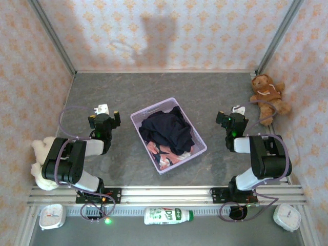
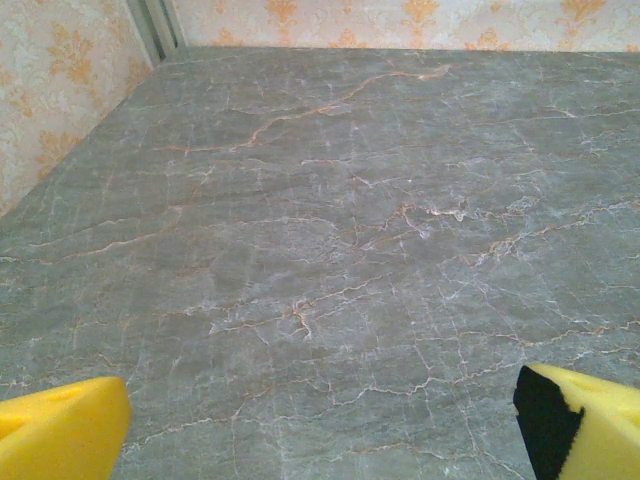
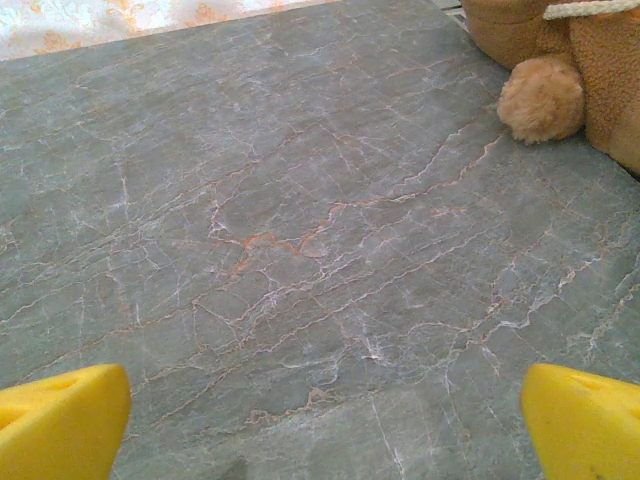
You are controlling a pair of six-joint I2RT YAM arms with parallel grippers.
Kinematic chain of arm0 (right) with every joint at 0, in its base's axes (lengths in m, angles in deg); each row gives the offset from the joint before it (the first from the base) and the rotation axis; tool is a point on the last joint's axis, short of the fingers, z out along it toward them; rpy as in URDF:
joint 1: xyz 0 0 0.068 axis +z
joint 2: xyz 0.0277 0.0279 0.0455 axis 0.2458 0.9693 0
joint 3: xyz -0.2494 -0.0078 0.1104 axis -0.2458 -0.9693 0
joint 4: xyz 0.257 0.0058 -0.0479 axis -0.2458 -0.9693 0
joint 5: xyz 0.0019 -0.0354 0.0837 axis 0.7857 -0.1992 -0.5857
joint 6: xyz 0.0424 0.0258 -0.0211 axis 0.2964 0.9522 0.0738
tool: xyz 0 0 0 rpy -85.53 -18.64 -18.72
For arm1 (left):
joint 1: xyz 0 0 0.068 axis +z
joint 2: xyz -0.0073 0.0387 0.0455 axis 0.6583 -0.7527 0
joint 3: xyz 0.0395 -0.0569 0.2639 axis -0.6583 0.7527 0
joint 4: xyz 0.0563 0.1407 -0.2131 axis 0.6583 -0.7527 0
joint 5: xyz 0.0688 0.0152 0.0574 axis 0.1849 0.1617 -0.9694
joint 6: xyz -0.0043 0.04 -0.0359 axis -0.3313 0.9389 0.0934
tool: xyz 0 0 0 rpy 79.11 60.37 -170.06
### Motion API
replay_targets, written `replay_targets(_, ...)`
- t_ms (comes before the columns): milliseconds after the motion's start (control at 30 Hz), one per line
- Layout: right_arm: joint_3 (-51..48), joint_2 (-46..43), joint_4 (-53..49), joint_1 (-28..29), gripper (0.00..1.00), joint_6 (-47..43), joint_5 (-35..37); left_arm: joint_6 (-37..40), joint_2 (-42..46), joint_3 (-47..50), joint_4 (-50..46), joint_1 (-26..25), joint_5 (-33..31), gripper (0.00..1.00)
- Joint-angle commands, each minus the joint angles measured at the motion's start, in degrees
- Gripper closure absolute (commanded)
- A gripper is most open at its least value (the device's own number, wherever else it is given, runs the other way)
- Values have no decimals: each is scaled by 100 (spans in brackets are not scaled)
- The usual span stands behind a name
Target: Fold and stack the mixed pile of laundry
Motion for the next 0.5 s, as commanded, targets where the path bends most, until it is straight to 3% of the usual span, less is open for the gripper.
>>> replay_targets(0, 36, -35, 209, 15, 1, 44, -6, -47, -11, -101, -41, -12, 11, 0)
replay_targets(467, 55, -22, 177, 21, 1, 44, -3, -56, -11, -110, -56, -7, 7, 0)
